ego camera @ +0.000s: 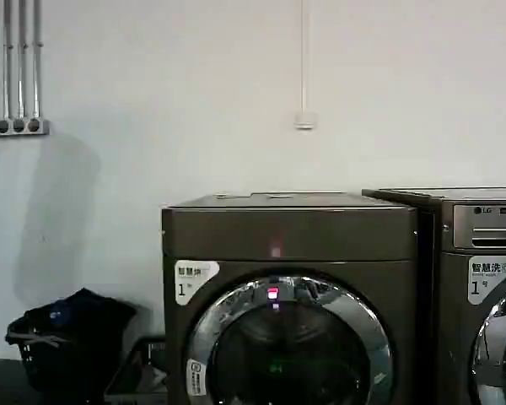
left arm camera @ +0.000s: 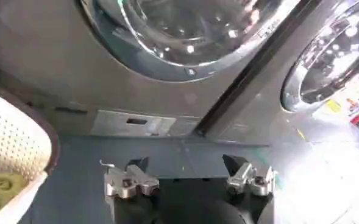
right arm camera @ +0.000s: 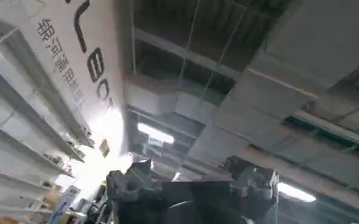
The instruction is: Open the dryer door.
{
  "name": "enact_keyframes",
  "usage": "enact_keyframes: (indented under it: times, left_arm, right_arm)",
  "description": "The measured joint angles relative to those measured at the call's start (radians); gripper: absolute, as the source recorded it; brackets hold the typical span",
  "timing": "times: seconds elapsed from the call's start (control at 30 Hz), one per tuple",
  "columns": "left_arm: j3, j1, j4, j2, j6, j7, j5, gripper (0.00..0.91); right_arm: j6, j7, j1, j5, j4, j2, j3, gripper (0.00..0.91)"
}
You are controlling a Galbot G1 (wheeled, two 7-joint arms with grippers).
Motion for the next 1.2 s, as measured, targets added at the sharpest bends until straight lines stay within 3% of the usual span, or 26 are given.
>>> enact_keyframes:
  times: [0.27, 0.83, 1.2]
  left_arm:
    - [-0.036, 0.027, -0.02, 0.007, 0.0, -0.005, -0.017, 0.907]
    - [-0.168, 0.137, -0.079, -0.001, 0.0, 0.008, 0.037, 0.907]
    - [-0.29, 0.271, -0.174, -0.043, 0.0, 0.036, 0.1, 0.907]
  right_arm:
    - [0.093, -0.055, 0.046, 0.085, 0.089, -0.002, -0.156, 0.907]
    - [0.159, -0.289, 0.133, 0.279, 0.331, -0.09, -0.601, 0.907]
    - [0.203, -0.419, 0.212, 0.306, 0.461, -0.173, -0.994, 0.907]
